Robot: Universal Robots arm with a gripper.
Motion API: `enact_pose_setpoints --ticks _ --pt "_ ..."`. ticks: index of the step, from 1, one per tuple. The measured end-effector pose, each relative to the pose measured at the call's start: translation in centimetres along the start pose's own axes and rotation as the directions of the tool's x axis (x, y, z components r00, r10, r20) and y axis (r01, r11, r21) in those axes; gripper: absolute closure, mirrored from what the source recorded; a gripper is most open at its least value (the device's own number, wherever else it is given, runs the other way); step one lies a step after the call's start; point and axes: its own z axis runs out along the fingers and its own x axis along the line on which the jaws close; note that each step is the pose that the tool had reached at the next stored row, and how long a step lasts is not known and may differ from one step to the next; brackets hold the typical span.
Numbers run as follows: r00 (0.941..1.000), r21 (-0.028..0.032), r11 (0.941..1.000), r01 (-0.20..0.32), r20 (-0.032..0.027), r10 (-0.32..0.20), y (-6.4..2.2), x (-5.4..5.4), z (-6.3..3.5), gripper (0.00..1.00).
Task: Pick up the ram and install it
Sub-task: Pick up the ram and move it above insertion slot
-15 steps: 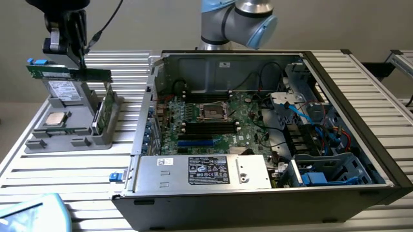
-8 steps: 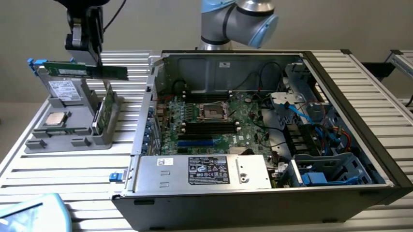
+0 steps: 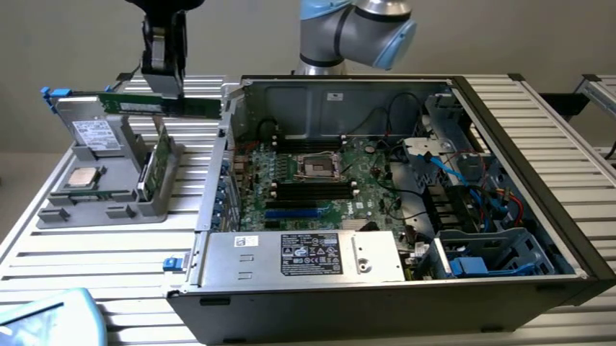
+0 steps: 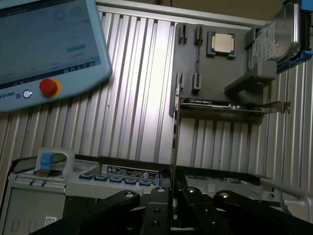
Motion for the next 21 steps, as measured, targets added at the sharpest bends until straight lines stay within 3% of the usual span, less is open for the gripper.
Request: enact_pose_setpoints --ticks 16,18,21 --pt "1.0000 0.0013 1.0000 0.001 0.0018 -0.001 -7.10 0.9 -1.35 0.86" --pt "1.0000 0.0061 1.0000 0.001 0.0013 -0.001 -7.87 0.9 -1.48 0.86" --pt "1.0000 0.0195 0.9998 0.001 -0.0006 -0.001 -8.79 1.1 -1.61 0.86"
